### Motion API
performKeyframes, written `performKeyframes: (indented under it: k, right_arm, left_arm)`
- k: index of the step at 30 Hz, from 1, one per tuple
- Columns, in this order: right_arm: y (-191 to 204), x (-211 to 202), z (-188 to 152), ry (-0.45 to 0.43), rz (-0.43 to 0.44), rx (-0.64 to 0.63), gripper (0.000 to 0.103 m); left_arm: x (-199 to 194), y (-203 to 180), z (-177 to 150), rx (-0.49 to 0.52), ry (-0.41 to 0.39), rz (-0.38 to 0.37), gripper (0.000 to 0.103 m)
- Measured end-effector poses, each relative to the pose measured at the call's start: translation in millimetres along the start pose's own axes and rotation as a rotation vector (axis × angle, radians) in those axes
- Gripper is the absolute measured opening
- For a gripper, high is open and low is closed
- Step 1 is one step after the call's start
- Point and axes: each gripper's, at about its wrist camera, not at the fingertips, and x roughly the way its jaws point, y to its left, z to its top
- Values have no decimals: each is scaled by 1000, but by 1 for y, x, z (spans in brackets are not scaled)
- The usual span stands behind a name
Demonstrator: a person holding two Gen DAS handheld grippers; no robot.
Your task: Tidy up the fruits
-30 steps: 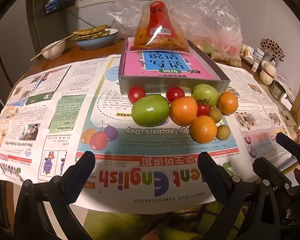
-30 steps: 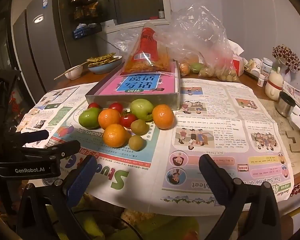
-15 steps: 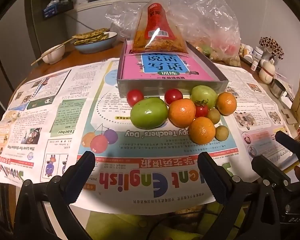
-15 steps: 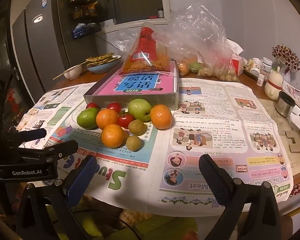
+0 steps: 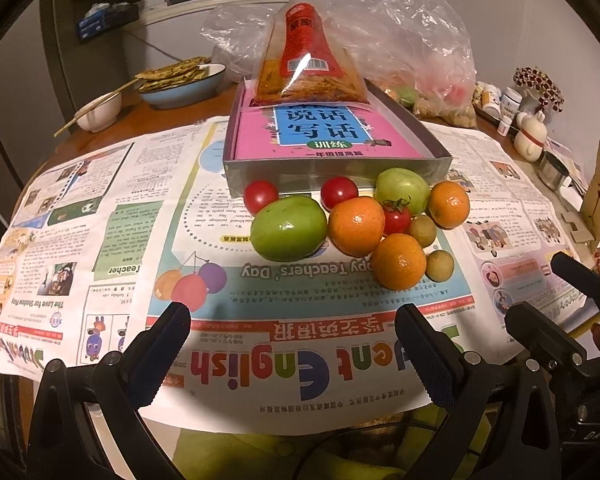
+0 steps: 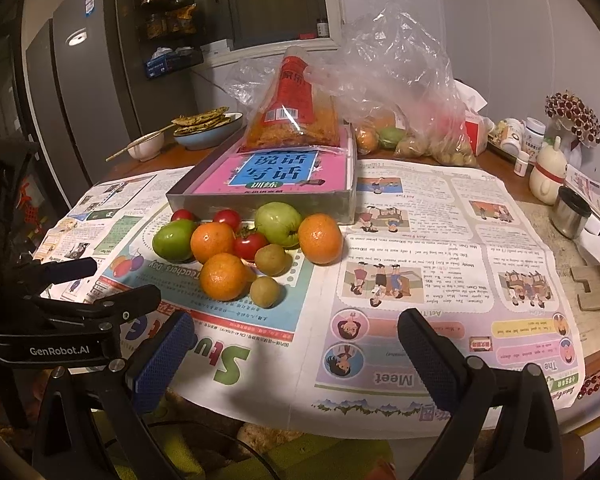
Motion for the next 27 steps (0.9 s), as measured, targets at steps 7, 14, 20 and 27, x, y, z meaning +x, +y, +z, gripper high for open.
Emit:
performKeyframes:
  k: [7, 14, 20, 27]
  right_arm:
    - [-1, 1, -2, 6, 5, 9, 103]
    - [1, 1, -2, 6, 7, 5, 103]
    - [2, 2, -2, 8, 10, 3, 103]
    - [5, 3, -3, 11, 14, -3, 103]
  left_arm:
    - [0, -3, -1, 10, 0, -9, 102]
    - [-2, -1, -1, 3, -7, -10, 102]
    - [-2, -1, 0, 2, -8, -12, 102]
    - [-4, -1, 0, 5, -11, -12, 102]
